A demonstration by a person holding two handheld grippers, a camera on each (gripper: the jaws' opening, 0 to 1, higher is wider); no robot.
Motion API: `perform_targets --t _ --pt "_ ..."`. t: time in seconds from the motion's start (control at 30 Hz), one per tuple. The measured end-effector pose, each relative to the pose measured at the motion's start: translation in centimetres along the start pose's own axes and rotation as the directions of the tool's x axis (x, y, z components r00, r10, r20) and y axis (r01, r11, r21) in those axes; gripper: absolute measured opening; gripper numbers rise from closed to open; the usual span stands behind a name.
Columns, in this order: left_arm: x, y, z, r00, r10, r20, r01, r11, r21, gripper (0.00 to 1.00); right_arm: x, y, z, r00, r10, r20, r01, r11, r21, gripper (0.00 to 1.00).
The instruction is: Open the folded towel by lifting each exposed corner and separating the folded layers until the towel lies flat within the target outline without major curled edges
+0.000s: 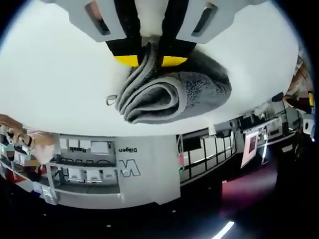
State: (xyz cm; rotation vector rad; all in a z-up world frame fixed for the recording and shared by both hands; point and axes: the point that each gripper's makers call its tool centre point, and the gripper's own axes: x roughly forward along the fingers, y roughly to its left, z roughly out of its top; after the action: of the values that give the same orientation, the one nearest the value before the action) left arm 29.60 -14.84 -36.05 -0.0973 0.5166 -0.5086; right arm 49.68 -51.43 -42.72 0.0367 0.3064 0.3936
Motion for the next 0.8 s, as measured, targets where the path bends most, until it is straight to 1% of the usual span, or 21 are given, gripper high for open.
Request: perform_targets --t 0.17,0.27,0.4,0.5,0.53,0.57,0.6,0.63,0.67,0.73,0.8 --pt "0.1 -0.3 -0.1 1.000 -0.008 -0.001 0.008 1.000 -0.004 0.95 -0.2 -0.4 0.1 1.000 -0.019 0.006 0.019 1.000 -0.004 0.16" --pt "0.1 -0.4 0.0 1.000 -0.011 -0.001 0.011 1.000 -0.001 0.95 -0.5 -0.8 0.3 0.999 -0.048 0.011 0.048 0.999 -0.001 0.22" --pt "-0.1 -0.5 0.1 1.000 -0.012 0.000 0.012 1.000 0.002 0.95 -1.2 -1.6 0.3 0.996 -0.091 0.003 0.091 0.996 0.003 0.34" --pt "-0.3 -0.5 0.1 1.000 -0.006 -0.003 0.006 1.000 0.004 0.95 -1.9 -2.0 0.2 0.994 -0.106 0.002 0.106 0.994 0.002 0.39" --pt "-0.3 -0.5 0.1 1.000 -0.007 -0.002 0.007 1.000 0.003 0.95 -2.2 -2.2 0.2 0.994 -0.113 0.001 0.113 0.994 0.002 0.41" --pt "-0.3 -0.5 0.1 1.000 -0.009 -0.001 0.009 1.000 0.003 0.95 -2.5 -2.3 0.1 0.992 -0.123 -0.002 0.123 0.992 -0.005 0.46" --pt "-0.3 -0.6 0.1 1.000 -0.009 -0.001 0.009 1.000 0.003 0.95 -2.8 -2.8 0.0 0.989 -0.149 -0.009 0.149 0.989 -0.011 0.53" --pt "-0.3 -0.6 0.1 1.000 -0.009 -0.001 0.009 1.000 0.005 0.95 -3.3 -3.4 -0.2 0.982 -0.185 -0.024 0.184 0.983 -0.024 0.58" --pt "-0.3 -0.7 0.1 1.000 -0.011 -0.001 0.011 1.000 0.009 0.95 -3.6 -3.4 -0.4 0.981 -0.190 -0.031 0.189 0.981 -0.032 0.62" --pt "-0.3 -0.9 0.2 1.000 -0.016 -0.004 0.016 1.000 0.014 0.95 -4.5 -3.4 -0.7 0.981 -0.190 -0.046 0.188 0.981 -0.045 0.64" --pt "-0.1 -1.2 0.2 1.000 -0.025 -0.006 0.025 0.999 0.020 0.95 -5.1 -3.5 -0.8 0.980 -0.195 -0.048 0.193 0.980 -0.044 0.68"
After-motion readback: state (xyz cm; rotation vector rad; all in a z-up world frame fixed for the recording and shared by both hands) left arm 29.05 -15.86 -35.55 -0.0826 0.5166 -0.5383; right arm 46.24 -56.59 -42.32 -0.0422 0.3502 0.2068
